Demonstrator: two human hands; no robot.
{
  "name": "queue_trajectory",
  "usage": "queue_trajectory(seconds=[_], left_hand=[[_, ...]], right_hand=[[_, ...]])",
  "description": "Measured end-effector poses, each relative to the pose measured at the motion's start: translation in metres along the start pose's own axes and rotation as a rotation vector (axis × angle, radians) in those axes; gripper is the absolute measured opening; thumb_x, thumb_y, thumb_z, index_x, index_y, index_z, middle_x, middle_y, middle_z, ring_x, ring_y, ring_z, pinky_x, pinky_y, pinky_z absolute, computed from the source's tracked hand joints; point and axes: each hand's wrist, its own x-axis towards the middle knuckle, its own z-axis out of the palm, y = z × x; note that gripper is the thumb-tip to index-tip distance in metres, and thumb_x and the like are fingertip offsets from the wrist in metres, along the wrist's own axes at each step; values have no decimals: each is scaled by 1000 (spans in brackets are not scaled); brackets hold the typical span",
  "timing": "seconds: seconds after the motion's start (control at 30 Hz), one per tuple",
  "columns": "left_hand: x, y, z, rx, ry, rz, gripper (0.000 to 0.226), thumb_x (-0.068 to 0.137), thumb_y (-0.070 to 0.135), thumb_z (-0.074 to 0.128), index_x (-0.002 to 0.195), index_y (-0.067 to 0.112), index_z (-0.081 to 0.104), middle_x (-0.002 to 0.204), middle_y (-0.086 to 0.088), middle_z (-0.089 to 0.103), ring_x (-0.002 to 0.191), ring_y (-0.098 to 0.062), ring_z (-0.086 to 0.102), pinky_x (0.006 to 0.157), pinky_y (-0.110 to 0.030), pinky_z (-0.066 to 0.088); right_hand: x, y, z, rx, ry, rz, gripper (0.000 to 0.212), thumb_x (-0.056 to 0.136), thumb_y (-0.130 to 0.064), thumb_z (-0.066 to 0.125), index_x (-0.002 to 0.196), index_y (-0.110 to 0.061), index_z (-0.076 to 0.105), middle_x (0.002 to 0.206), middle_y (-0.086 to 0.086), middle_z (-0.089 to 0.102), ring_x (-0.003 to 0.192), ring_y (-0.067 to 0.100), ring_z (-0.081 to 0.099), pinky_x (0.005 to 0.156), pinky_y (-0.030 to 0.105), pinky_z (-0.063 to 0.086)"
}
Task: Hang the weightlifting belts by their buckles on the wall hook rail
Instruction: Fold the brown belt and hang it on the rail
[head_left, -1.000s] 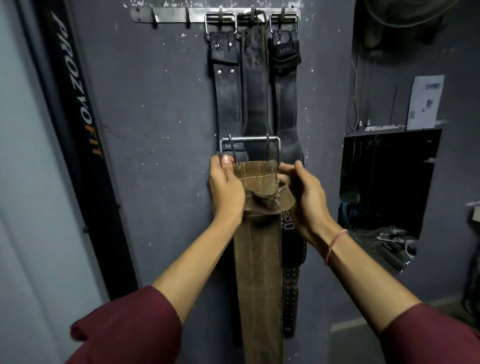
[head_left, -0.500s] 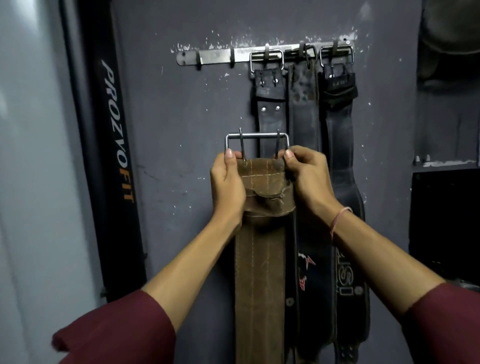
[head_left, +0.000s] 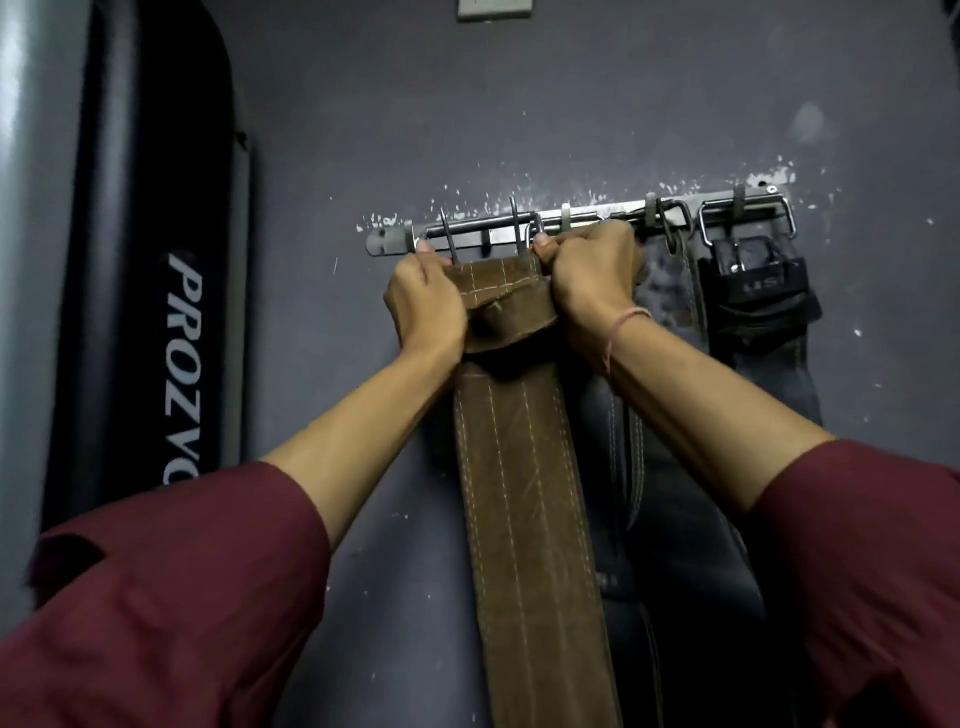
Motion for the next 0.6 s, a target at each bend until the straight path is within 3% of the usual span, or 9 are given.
queue_trajectory(seconds=[0.03, 0.1, 0.13, 0.23, 0.4, 0.5, 0.6], left_hand=[[8, 1, 5, 13, 14, 9, 44, 110, 23, 30, 102, 3, 68, 90, -6, 64, 95, -27, 59, 61, -6, 30], [22, 4, 13, 62, 23, 1, 45, 110, 20, 31, 109, -3, 69, 123, -17, 62, 124, -32, 52, 73, -10, 30], [29, 4, 17, 97, 16, -6, 45, 110, 20, 31, 111, -3, 69, 123, -18, 61, 127, -32, 51, 77, -15, 31], [47, -1, 27, 159, -3, -30, 43, 108, 24, 36, 107, -5, 69, 113, -22, 67, 113, -35, 59, 83, -29, 40], [64, -7, 36, 165, -16, -72, 42, 106, 28, 40, 105, -7, 63, 114, -27, 66, 115, -38, 60, 96, -41, 49], [64, -12, 36, 185, -49, -113, 36, 105, 28, 43, 98, 1, 64, 115, -24, 68, 107, -37, 63, 89, -38, 50], [56, -21, 32, 227, -48, -66, 45, 107, 28, 39, 99, -10, 63, 111, -29, 67, 101, -40, 61, 81, -39, 47]], right_hand=[[8, -1, 3, 3, 21, 17, 27, 80, -21, 80, 63, -3, 69, 70, 3, 64, 68, 15, 56, 61, 23, 41], [23, -2, 8, 0, 37, 42, 33, 77, -24, 83, 57, -7, 61, 74, 5, 66, 70, 16, 58, 63, 24, 42], [30, -2, 11, 6, 46, 50, 30, 74, -24, 84, 61, -5, 65, 80, 7, 71, 74, 17, 62, 65, 26, 47], [42, 0, 15, 28, 66, 63, 31, 69, -25, 88, 78, 1, 75, 83, 9, 75, 78, 20, 69, 75, 36, 61], [46, 1, 16, 14, 80, 42, 29, 74, -25, 87, 79, 1, 74, 78, 8, 69, 72, 16, 60, 68, 30, 53], [45, 5, 18, -3, 90, 67, 26, 75, -20, 85, 66, -6, 65, 72, 4, 63, 68, 13, 56, 51, 24, 38], [41, 9, 15, -26, 65, 61, 25, 74, -22, 86, 71, -2, 71, 67, 0, 62, 62, 10, 54, 49, 20, 36]])
